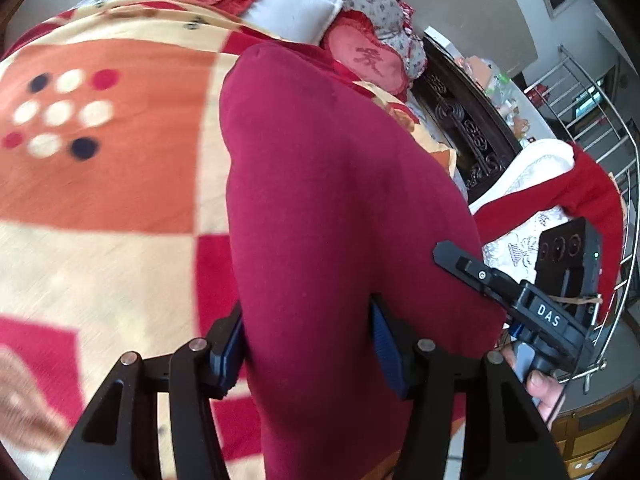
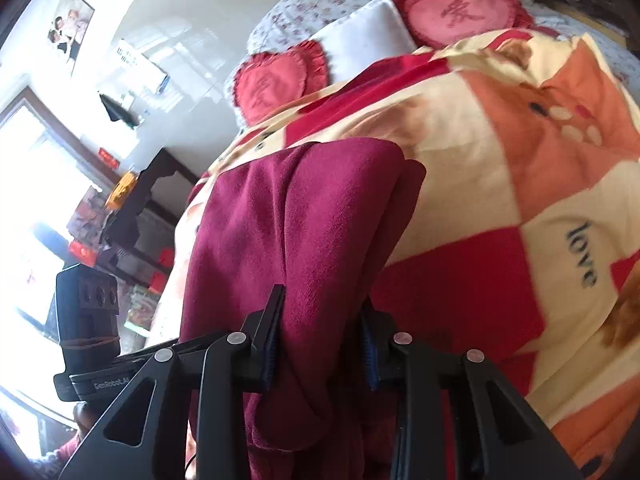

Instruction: Fold small clothes

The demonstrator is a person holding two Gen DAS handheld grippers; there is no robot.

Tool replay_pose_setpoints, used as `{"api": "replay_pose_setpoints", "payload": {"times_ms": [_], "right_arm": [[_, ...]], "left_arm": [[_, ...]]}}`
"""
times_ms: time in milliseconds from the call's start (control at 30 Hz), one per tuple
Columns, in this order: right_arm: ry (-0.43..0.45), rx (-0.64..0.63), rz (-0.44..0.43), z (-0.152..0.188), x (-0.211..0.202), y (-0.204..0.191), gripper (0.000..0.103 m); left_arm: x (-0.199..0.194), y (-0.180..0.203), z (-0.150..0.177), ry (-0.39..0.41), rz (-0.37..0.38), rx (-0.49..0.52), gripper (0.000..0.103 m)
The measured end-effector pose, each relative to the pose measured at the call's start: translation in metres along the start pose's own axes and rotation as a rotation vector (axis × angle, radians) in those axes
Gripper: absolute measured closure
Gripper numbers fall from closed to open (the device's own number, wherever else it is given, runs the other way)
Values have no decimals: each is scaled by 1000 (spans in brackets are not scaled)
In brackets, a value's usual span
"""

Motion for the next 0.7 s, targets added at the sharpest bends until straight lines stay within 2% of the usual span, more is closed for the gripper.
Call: {"api": "replay_pose_setpoints", "payload": {"times_ms": [167, 300, 367, 433, 500, 567, 667, 700], "right_arm": [[-51, -19, -47, 20, 22, -37, 90], [-107, 7, -70, 44, 49, -46, 89], [-170, -10, -37, 59, 66, -46, 87], [-211, -38, 22, 68, 75, -46, 79], [-204, -56, 35, 67, 66, -49, 77], [-199, -102, 66, 62, 52, -56, 77], [-175, -241, 168, 48, 28, -79, 77], [-160, -287, 186, 44, 21, -90, 77]], "left_arm": [[-30, -38, 18, 4, -62, -42, 43], [-28, -65, 34, -4, -109, -78, 43], [-17, -77, 42, -9, -151, -82, 43], [-12, -83, 50, 17, -164, -69, 34], [-19, -77, 55, 79, -202, -35, 24], [-27, -71, 56, 120, -220, -16, 23], [-43, -65, 57, 177, -234, 21, 21], [-49, -63, 57, 205, -238, 31, 17]]}}
Point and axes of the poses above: each gripper's, at about its wrist camera, not at the fingertips, and x roughly the way its jaws point, y to its right, z to its underside, the point moved 1 cm from there along x, roughly the way its jaws point, and after that the axes turned 15 degrees about -x, right-handed, at the moved point
